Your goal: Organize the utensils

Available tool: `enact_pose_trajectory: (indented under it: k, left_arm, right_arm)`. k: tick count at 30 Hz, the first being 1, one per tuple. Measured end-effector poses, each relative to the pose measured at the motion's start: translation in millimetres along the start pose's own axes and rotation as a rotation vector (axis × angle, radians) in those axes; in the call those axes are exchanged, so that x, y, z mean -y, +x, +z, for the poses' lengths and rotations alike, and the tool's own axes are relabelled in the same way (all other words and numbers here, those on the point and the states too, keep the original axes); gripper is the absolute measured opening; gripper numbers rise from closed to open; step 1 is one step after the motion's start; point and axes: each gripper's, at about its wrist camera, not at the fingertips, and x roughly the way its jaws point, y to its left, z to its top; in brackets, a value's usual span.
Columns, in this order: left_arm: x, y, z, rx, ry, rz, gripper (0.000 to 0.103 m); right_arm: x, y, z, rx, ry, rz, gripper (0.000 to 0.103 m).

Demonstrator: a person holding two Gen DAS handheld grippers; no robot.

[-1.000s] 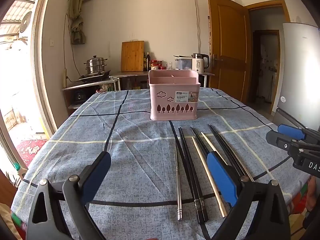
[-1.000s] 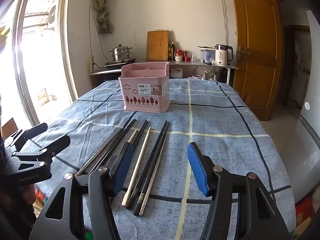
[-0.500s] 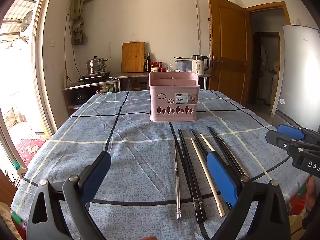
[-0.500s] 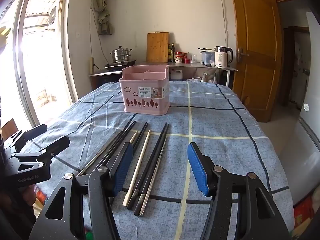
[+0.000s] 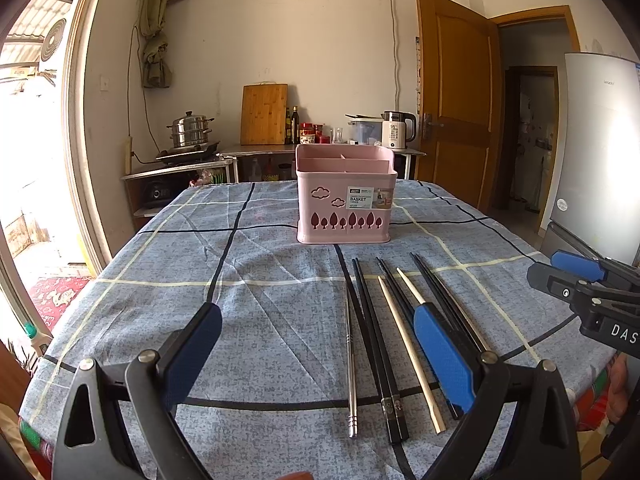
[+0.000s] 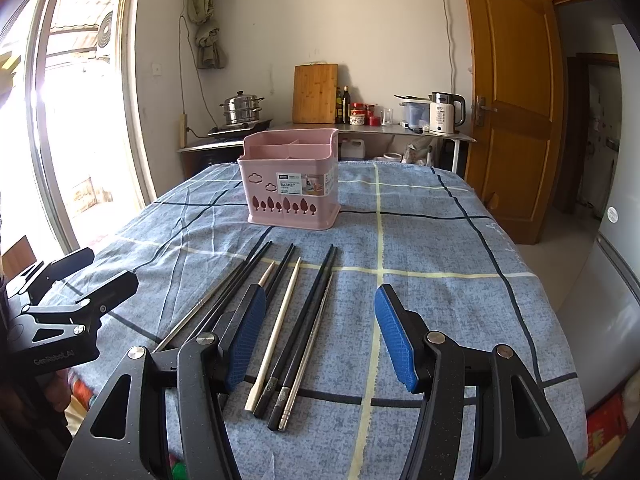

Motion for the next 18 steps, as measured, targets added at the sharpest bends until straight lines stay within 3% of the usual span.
enact_pose_trajectory:
  k: [18]
  left_arm:
    - [3.3,-1.2,1.0,-0.001,0.002,-0.006,0.099]
  right_arm:
    - [4.1,-2.8,-0.3,0.007,0.001,-0.002,0.058]
